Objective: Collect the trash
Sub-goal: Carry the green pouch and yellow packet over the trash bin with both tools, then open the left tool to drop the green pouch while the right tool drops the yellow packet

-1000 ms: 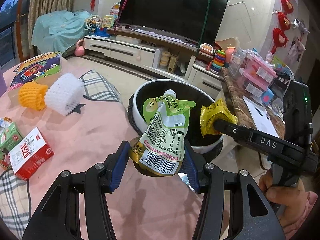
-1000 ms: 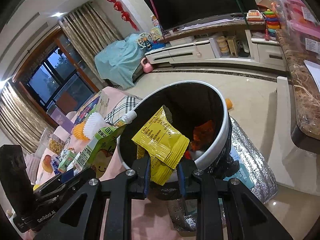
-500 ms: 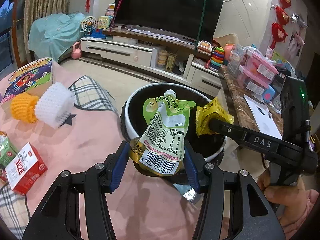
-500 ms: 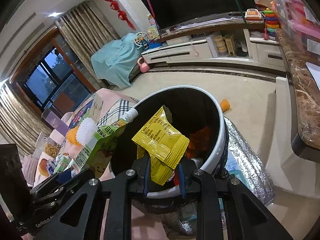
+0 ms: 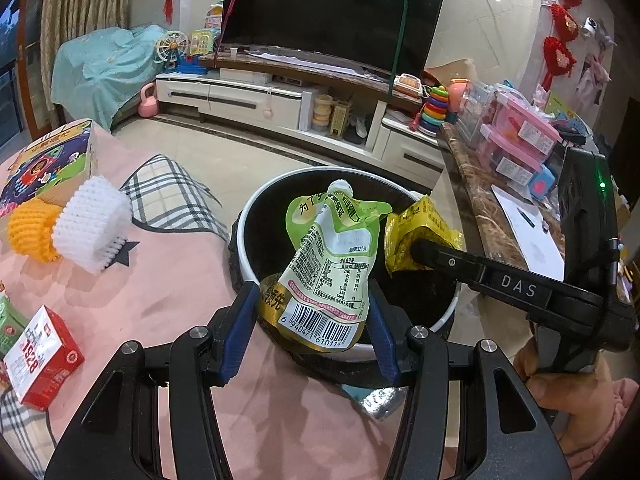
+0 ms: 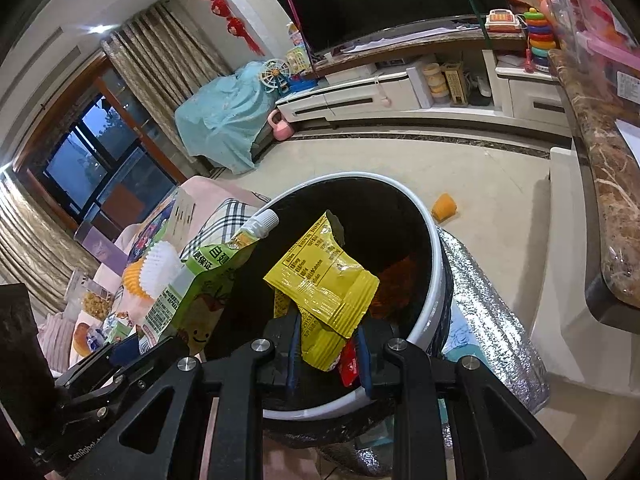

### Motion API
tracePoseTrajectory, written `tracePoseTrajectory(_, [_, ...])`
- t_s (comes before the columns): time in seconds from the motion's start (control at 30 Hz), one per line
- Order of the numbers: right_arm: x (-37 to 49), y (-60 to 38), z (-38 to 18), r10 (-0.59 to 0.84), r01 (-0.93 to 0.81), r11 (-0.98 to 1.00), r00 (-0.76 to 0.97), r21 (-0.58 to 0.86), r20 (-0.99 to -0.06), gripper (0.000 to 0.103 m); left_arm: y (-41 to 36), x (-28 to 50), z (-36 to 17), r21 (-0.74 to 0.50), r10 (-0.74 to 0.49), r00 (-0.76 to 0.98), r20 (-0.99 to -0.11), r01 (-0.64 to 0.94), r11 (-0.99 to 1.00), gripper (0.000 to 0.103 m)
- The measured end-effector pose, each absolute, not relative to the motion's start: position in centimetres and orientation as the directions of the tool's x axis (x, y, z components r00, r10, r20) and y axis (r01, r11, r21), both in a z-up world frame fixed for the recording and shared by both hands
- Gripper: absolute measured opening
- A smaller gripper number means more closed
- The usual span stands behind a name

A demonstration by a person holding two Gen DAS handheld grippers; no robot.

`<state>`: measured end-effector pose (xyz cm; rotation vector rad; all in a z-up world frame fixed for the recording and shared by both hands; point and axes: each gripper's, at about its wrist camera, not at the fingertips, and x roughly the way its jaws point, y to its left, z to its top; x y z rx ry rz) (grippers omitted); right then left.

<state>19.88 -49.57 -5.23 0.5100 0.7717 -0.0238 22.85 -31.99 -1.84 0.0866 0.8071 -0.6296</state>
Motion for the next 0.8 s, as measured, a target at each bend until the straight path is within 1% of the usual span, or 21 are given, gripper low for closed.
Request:
tracePoseTrajectory(0.47, [20.7, -49.6, -5.3, 0.152, 0.213, 0.883, 0.713, 0.419, -0.684, 0.026, -32.6, 23.4, -2.3, -0.160, -0.489, 0.514, -0.705, 0.556, 0.815, 0.053])
tracePoseTrajectory(0.67, [21.0, -49.4, -5.3, 0.150, 0.213, 0.885, 0.710, 0.413, -0.688, 0.027, -32.7, 23.5, -2.3, -0.167, -0.486, 0.507, -0.712, 0.549, 0.819, 0.056])
tracePoseTrajectory(0.73, [20.9, -49.5, -5.2, 0.146, 0.216, 0.886, 0.709, 0.410, -0.690, 0.031, -32.7, 23.4, -2.4, -0.166, -0.483, 0.506, -0.715, 0.548, 0.820, 0.056])
tracePoseTrajectory(0.8, [20.7, -49.5, -5.1, 0.142, 0.219, 0.884, 0.715, 0.412, -0.685, 0.044, -32.4, 23.2, -2.4, -0.163, -0.480, 0.512, -0.712, 0.545, 0.822, 0.057])
